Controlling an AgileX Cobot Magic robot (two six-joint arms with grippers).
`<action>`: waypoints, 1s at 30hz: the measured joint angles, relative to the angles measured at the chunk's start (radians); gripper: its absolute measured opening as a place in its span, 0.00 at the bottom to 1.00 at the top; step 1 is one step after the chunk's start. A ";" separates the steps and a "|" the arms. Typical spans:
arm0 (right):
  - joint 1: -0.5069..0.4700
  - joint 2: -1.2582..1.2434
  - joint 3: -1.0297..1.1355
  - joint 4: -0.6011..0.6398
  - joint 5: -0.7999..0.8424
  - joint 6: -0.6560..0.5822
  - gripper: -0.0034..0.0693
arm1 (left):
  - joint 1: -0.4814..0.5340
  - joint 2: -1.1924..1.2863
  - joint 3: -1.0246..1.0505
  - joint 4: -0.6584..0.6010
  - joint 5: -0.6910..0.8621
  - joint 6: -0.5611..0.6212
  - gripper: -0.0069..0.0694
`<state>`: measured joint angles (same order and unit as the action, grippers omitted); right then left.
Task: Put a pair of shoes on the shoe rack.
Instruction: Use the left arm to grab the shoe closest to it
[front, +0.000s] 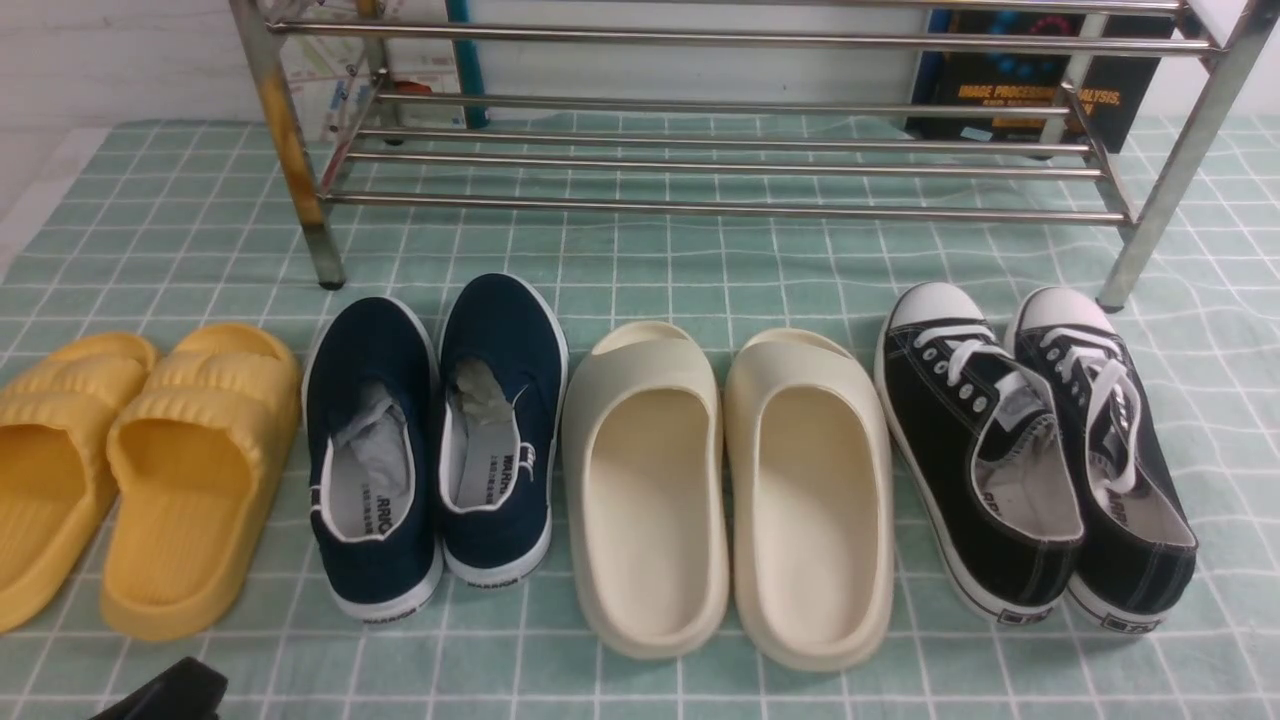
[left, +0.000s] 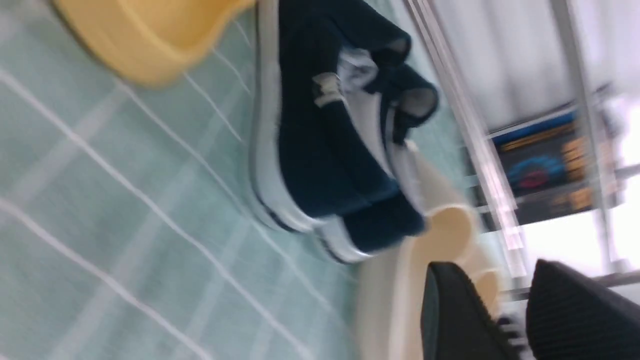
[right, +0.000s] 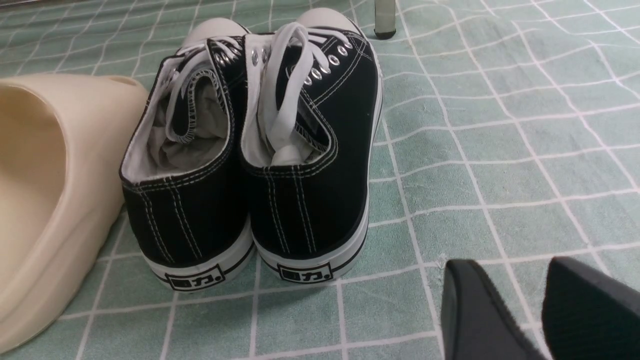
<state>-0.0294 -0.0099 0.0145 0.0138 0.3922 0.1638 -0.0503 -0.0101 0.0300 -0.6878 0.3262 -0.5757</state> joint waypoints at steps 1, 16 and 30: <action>0.000 0.000 0.000 0.000 0.000 0.000 0.39 | 0.000 0.000 0.000 -0.065 -0.005 -0.017 0.40; 0.000 0.000 0.000 -0.001 0.000 0.000 0.39 | 0.000 0.000 -0.037 -0.149 0.044 0.032 0.40; 0.000 0.000 0.000 -0.001 0.000 0.000 0.39 | 0.000 0.410 -0.731 0.537 0.619 0.222 0.40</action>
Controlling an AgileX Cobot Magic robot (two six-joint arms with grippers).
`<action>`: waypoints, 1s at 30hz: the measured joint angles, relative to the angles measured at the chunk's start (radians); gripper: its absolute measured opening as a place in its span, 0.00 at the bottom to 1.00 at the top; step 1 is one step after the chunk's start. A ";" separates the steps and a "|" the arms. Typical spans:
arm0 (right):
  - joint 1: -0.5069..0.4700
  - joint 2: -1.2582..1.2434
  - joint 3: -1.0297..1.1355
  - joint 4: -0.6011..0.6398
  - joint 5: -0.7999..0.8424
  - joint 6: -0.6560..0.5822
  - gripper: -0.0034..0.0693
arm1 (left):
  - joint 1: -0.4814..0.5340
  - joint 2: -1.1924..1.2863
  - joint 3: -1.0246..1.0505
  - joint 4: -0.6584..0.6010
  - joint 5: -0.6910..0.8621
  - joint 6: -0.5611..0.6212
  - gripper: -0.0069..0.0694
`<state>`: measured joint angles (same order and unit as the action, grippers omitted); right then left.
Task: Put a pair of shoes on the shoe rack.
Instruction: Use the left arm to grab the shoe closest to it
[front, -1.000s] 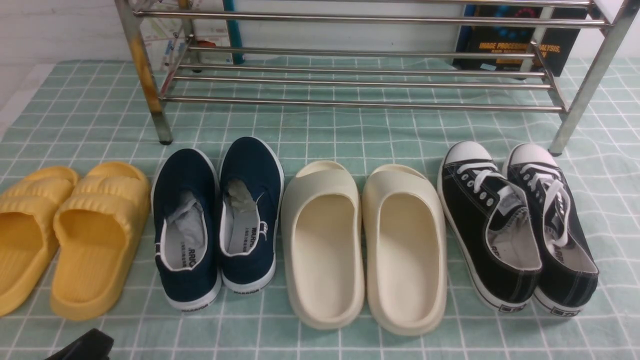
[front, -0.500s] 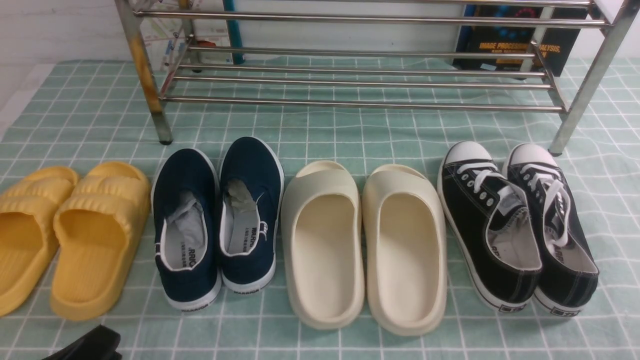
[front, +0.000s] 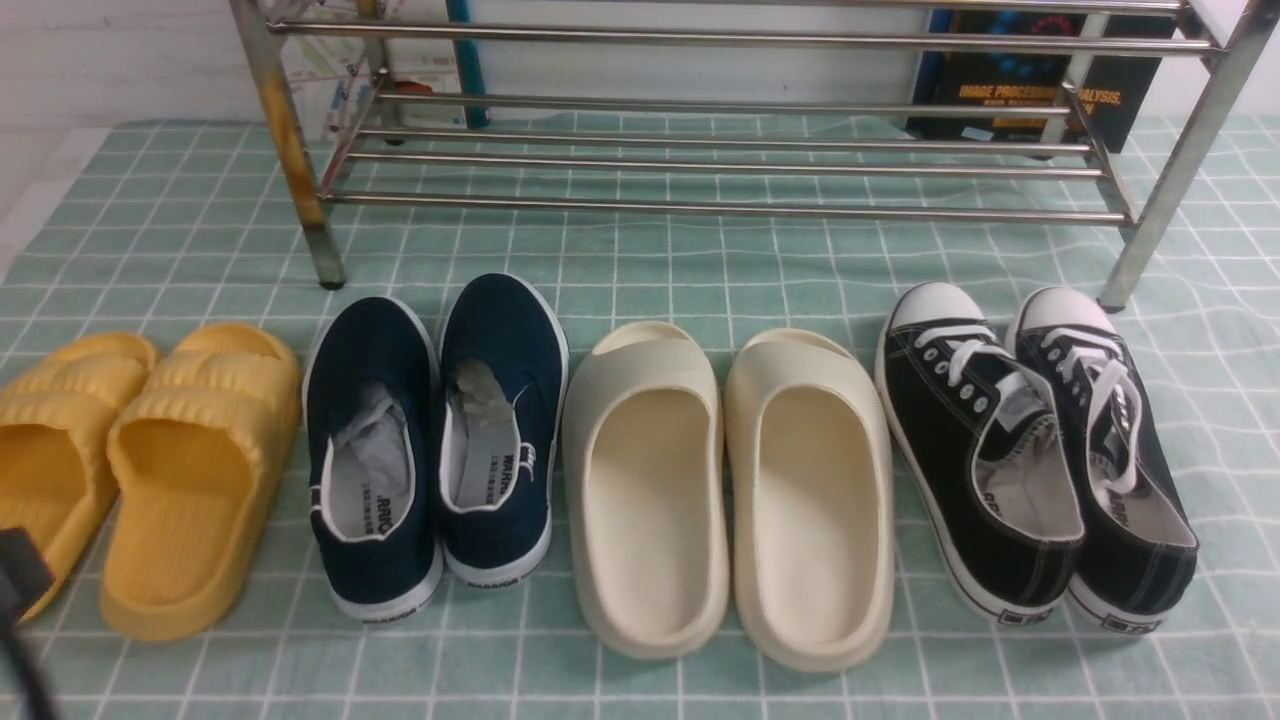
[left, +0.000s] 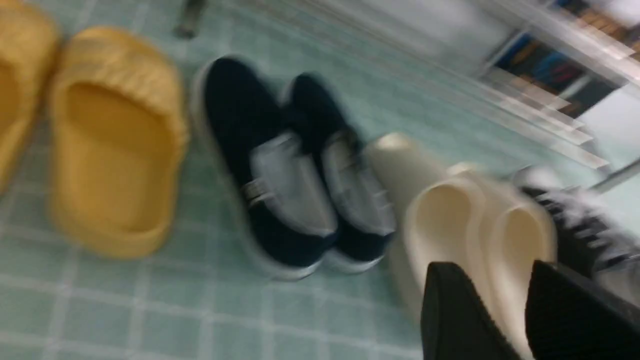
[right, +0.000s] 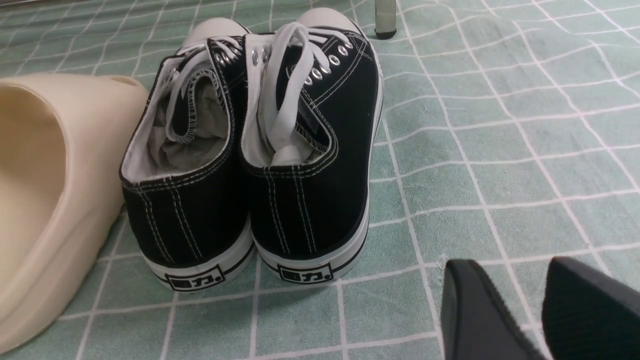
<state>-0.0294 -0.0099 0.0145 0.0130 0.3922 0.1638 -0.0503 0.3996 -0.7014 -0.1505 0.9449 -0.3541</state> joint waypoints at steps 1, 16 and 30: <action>0.000 0.000 0.000 0.000 0.000 0.000 0.39 | 0.000 0.068 -0.035 0.073 0.067 -0.014 0.40; 0.000 0.000 0.000 0.000 0.000 0.000 0.39 | -0.243 0.791 -0.294 0.295 0.247 0.018 0.40; 0.000 0.000 0.000 0.000 0.000 0.000 0.39 | -0.170 1.178 -0.424 0.150 0.022 -0.141 0.40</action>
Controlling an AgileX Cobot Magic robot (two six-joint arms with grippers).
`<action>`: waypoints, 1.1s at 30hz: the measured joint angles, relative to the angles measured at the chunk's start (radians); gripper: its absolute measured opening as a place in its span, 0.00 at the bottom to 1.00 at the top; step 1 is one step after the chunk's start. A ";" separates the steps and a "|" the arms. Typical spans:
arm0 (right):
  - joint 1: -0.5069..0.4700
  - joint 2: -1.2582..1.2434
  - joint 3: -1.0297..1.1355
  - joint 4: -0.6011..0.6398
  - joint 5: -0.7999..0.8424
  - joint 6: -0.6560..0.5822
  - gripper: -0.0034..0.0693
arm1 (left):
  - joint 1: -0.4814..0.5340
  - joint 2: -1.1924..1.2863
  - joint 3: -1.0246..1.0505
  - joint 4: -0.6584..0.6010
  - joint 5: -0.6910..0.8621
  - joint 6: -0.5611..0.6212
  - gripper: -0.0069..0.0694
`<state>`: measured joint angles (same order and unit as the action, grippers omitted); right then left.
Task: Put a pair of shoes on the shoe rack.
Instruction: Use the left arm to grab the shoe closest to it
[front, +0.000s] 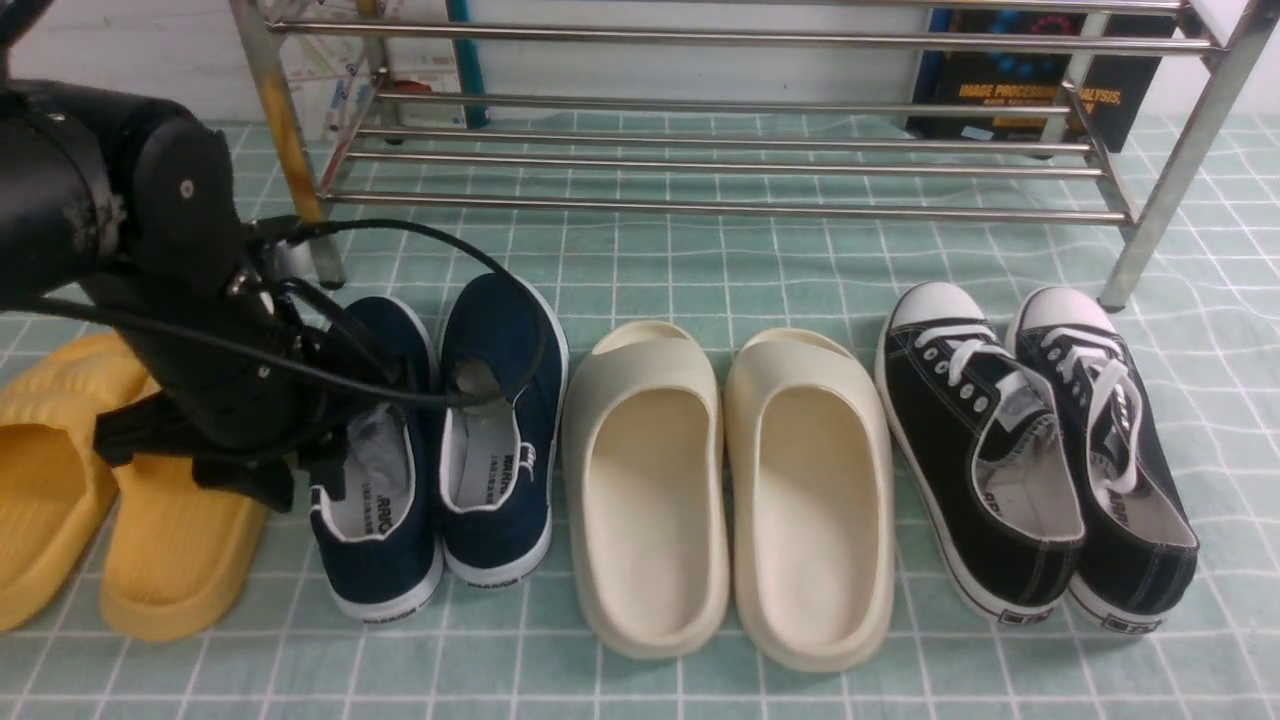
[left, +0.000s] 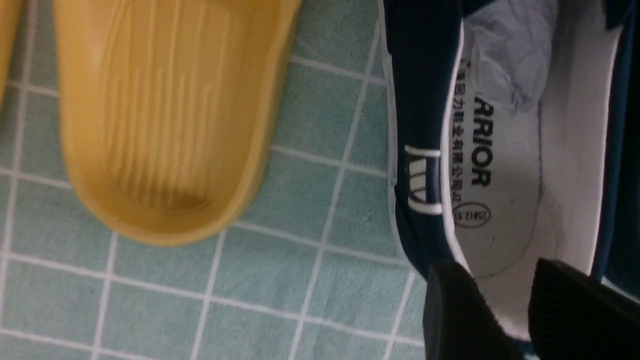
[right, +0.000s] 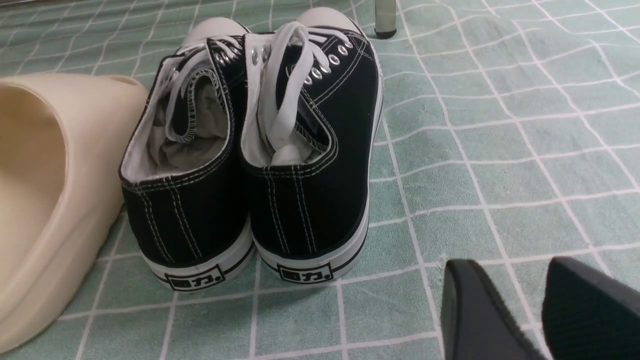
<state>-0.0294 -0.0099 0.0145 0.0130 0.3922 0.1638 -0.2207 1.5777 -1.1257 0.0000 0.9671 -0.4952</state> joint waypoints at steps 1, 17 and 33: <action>0.000 0.000 0.000 0.000 0.000 0.000 0.39 | 0.009 0.018 0.000 0.000 -0.017 -0.005 0.40; 0.000 0.000 0.000 0.000 0.000 0.000 0.39 | 0.026 0.179 -0.001 0.023 -0.128 0.014 0.37; 0.000 0.000 0.000 0.000 0.000 0.000 0.39 | 0.026 0.073 -0.096 0.024 0.043 0.159 0.11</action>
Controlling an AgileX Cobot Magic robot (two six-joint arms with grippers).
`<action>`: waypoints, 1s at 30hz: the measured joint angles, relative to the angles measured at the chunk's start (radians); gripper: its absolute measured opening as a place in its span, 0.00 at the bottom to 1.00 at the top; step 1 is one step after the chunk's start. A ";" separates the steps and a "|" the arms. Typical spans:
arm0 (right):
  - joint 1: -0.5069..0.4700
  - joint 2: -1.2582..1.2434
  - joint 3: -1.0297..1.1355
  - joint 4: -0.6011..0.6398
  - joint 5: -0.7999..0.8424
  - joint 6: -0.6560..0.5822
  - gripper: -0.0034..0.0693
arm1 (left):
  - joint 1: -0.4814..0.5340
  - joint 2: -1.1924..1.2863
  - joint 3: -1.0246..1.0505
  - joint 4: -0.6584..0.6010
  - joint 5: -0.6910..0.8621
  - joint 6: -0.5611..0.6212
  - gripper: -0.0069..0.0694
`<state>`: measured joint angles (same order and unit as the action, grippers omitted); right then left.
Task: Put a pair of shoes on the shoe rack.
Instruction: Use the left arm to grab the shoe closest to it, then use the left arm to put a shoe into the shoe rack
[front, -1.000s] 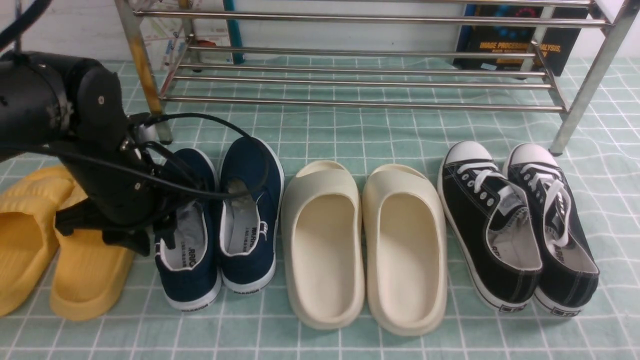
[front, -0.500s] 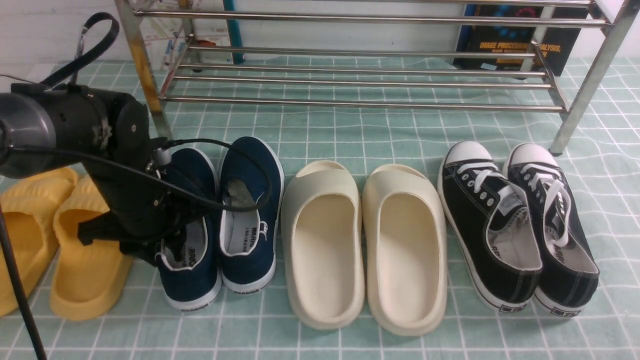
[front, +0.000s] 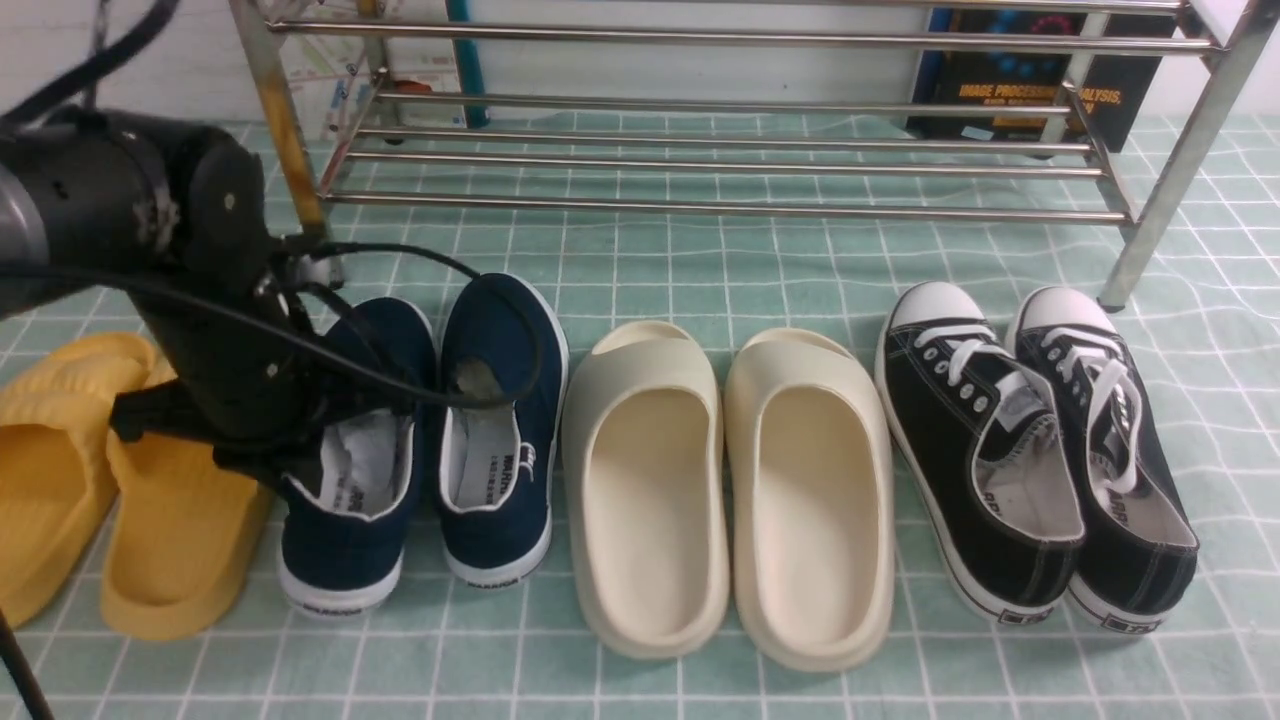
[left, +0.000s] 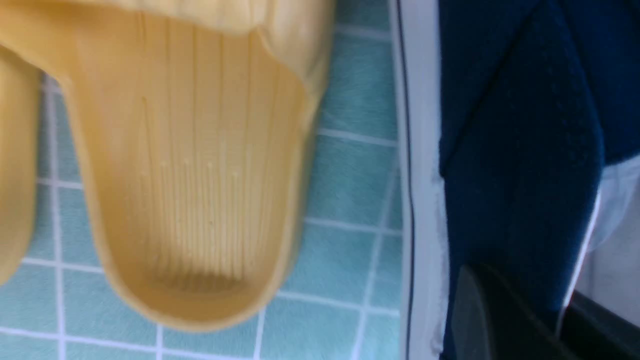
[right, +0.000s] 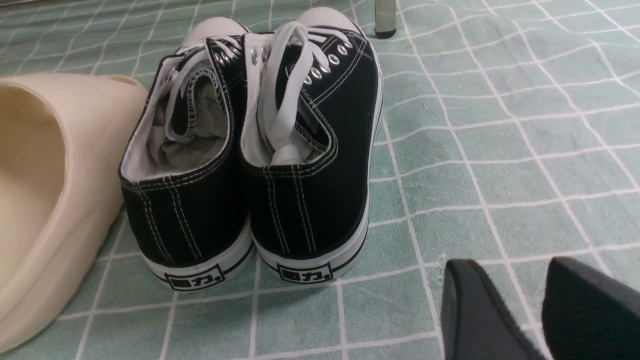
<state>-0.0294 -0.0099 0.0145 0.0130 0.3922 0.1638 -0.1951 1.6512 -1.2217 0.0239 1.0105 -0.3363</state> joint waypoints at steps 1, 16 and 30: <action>0.000 0.000 0.000 0.000 0.000 0.000 0.39 | 0.000 -0.009 -0.025 -0.015 0.026 0.019 0.11; 0.000 0.000 0.000 0.000 0.000 0.000 0.39 | 0.000 0.176 -0.499 -0.052 0.133 0.125 0.11; 0.000 0.000 0.000 0.000 0.000 0.000 0.39 | 0.000 0.442 -0.797 0.069 0.050 0.038 0.11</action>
<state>-0.0294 -0.0099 0.0145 0.0131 0.3922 0.1638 -0.1951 2.0934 -2.0189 0.0926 1.0605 -0.2979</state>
